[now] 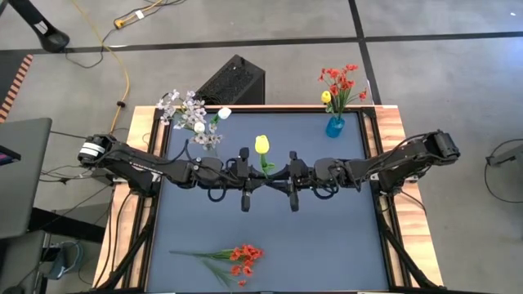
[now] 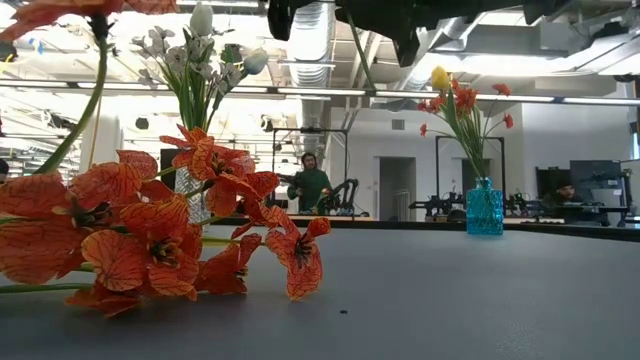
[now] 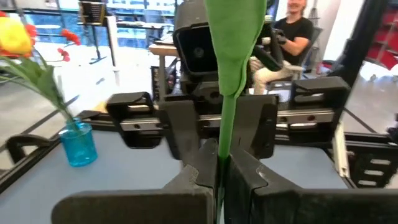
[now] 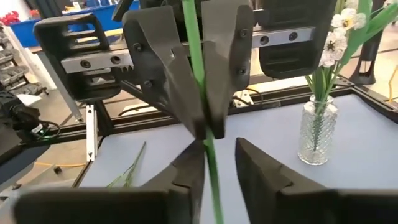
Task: Sort flowers into vase by color
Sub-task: Put the yellow tulip flower into the blue vase
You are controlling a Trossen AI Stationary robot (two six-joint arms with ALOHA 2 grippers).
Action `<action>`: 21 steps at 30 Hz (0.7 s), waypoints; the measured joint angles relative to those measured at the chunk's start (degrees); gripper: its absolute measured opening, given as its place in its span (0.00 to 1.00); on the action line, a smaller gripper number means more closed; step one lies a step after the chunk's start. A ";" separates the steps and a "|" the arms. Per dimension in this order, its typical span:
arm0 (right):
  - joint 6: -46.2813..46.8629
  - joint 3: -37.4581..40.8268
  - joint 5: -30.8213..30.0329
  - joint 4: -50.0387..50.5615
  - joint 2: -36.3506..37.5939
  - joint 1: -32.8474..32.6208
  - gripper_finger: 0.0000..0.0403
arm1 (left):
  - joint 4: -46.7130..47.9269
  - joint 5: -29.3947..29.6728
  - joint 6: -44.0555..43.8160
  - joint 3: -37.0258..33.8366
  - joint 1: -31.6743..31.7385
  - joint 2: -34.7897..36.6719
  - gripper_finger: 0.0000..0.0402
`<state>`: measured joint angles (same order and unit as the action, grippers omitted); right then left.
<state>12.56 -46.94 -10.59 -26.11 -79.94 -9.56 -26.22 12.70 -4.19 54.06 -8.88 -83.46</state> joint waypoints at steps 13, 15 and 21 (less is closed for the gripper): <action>5.43 0.15 0.06 -1.27 1.19 0.24 0.05 | 2.07 3.36 1.86 0.04 0.00 0.04 0.14; 4.77 0.15 0.07 1.49 2.85 0.24 0.05 | 2.40 4.42 2.25 0.04 0.00 0.55 0.20; 3.55 4.26 -5.15 7.05 12.33 0.81 0.05 | 11.71 9.39 0.28 -0.07 -0.11 4.73 0.34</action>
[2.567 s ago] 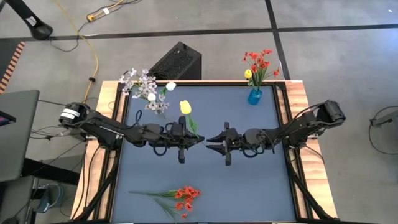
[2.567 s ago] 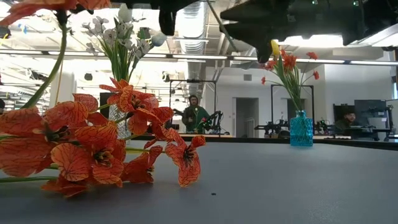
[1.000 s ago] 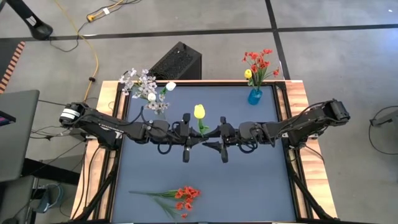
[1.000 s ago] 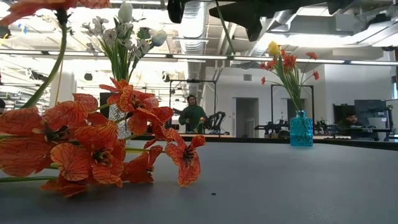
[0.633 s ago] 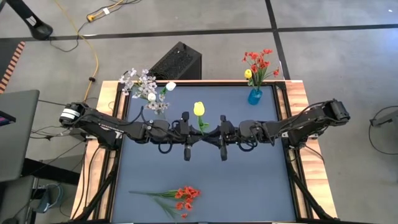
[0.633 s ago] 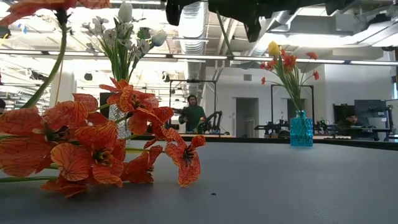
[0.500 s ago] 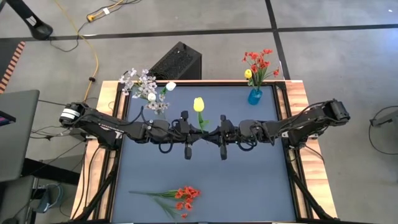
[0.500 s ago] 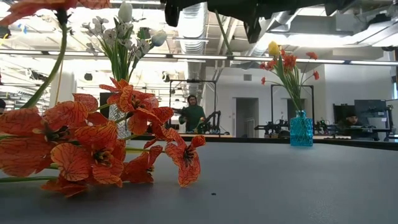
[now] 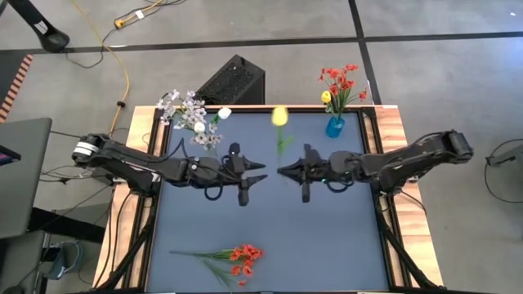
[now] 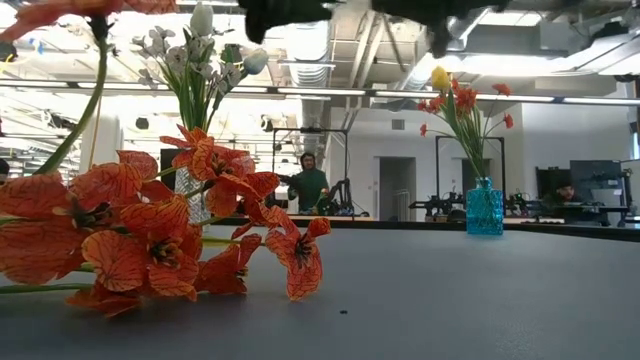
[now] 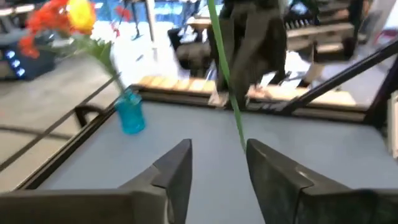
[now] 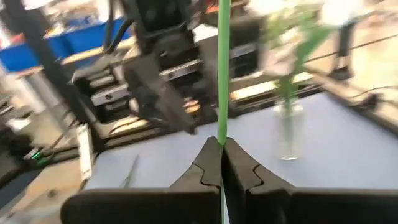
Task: Sort flowers into vase by color
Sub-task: Put the yellow tulip flower into the blue vase
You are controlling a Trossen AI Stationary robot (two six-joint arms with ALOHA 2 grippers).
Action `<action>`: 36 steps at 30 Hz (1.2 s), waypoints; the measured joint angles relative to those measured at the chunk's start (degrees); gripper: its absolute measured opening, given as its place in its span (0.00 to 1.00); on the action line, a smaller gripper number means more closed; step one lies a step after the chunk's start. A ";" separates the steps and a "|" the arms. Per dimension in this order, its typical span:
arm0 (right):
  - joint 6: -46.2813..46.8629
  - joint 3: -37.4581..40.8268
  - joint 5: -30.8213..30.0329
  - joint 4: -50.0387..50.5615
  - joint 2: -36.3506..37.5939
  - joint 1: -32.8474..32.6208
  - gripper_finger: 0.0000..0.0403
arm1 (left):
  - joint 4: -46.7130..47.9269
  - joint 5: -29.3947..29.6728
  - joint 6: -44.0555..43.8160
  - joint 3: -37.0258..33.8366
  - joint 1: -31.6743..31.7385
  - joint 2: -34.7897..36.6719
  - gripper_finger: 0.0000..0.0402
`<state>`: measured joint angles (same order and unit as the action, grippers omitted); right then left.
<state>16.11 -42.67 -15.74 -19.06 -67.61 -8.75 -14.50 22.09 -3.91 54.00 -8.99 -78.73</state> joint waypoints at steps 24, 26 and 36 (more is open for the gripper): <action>-15.29 20.50 -23.72 1.42 34.17 24.80 0.05 | 22.33 18.07 -17.02 -9.41 -12.90 17.18 0.39; -15.28 20.50 -24.64 1.69 32.80 27.05 0.05 | 20.48 17.78 -19.23 -11.72 -13.13 17.98 0.39; -17.45 20.52 -24.90 -1.38 28.14 37.01 0.05 | 15.63 14.77 -25.83 -15.87 -13.22 16.83 0.39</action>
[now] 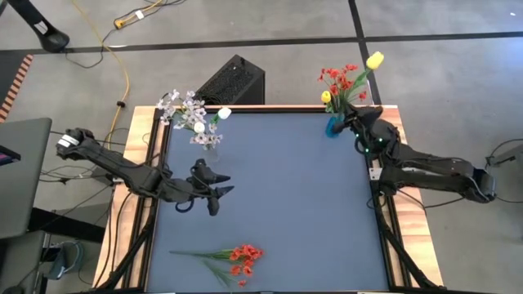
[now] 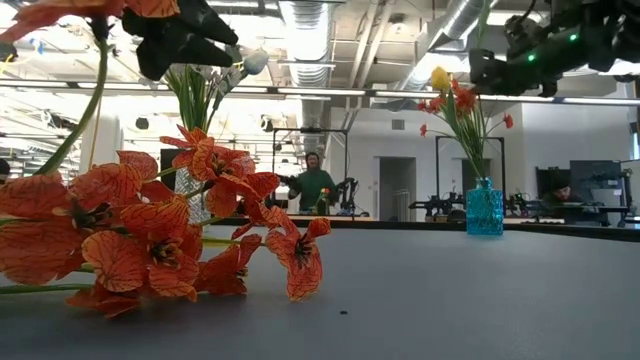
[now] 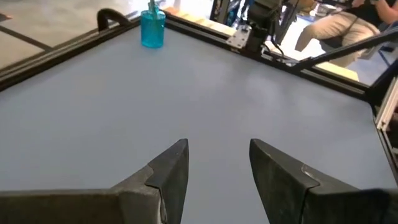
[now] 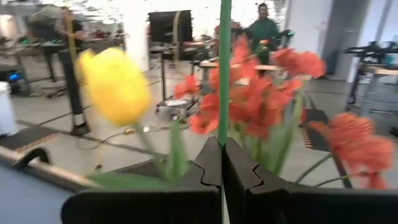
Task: Sort flowers into vase by color
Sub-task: Put the yellow tulip flower into the blue vase
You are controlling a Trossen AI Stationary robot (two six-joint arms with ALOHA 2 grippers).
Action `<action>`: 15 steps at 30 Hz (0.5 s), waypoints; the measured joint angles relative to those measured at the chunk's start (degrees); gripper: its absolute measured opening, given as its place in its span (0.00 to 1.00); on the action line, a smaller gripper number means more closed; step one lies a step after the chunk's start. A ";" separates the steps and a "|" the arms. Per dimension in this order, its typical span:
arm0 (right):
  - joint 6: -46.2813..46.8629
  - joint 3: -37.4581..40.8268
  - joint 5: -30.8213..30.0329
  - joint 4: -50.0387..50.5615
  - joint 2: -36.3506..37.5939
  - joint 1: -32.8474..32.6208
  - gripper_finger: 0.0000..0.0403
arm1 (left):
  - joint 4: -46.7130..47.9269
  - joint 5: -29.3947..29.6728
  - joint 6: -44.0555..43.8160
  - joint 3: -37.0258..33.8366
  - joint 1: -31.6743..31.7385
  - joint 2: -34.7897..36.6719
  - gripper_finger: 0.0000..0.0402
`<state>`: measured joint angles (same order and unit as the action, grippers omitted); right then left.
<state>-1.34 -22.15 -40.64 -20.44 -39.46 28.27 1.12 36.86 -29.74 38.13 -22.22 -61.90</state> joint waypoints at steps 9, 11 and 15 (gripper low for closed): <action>4.19 10.32 0.13 -17.44 -0.68 6.40 0.05 | -0.76 -0.72 0.07 0.00 0.00 -0.08 0.39; 4.01 13.10 0.11 -25.47 -0.61 7.53 0.05 | -0.79 -0.60 0.10 0.00 0.00 -0.08 0.39; 5.58 16.21 0.32 -28.89 -0.74 8.61 0.05 | -0.83 -0.57 0.76 0.00 0.02 -0.08 0.39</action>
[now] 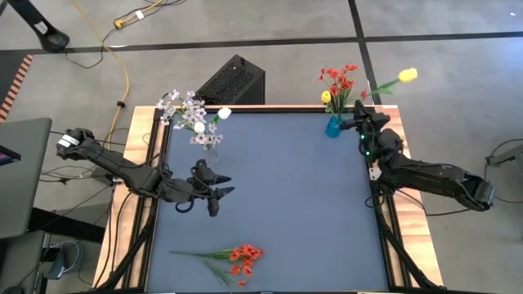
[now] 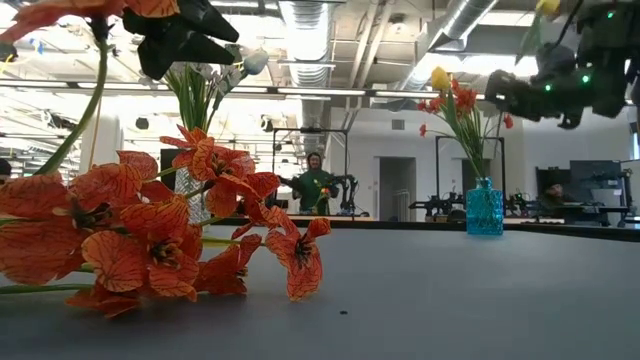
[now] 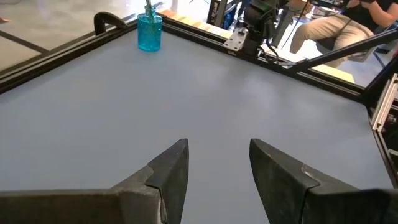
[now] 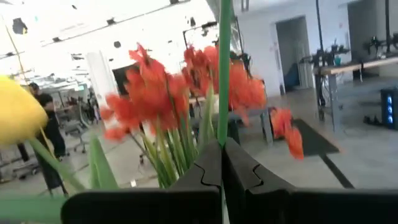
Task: Sort flowers into vase by color
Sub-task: Put the yellow tulip flower into the blue vase
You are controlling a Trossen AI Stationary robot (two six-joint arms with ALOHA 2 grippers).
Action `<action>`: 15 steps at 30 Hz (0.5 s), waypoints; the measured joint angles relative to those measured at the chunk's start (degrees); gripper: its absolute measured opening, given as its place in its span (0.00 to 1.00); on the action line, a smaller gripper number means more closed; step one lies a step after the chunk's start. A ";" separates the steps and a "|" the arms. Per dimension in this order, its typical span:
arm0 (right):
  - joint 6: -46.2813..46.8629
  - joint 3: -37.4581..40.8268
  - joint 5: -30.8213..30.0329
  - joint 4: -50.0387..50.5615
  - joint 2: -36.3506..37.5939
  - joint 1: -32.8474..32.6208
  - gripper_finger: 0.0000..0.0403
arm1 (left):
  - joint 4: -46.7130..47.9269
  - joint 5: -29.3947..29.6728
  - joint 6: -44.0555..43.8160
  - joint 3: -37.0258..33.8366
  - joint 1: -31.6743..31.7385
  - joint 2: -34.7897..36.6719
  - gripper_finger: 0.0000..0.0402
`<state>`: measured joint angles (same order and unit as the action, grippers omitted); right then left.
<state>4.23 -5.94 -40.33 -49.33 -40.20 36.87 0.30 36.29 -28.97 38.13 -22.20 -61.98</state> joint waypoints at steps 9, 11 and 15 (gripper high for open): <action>4.31 1.49 0.21 -2.69 -4.62 -0.03 0.05 | -0.04 1.66 -0.15 0.00 0.09 0.00 0.39; 4.37 1.50 0.14 -3.63 -7.17 0.03 0.05 | -0.04 1.84 -0.15 0.00 0.09 0.00 0.39; 4.35 1.52 0.10 -10.18 -12.65 0.90 0.05 | -0.20 1.90 -0.40 0.00 0.09 0.00 0.39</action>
<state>8.59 -4.43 -40.23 -59.51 -52.85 37.78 0.09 38.20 -29.37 38.13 -22.11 -61.98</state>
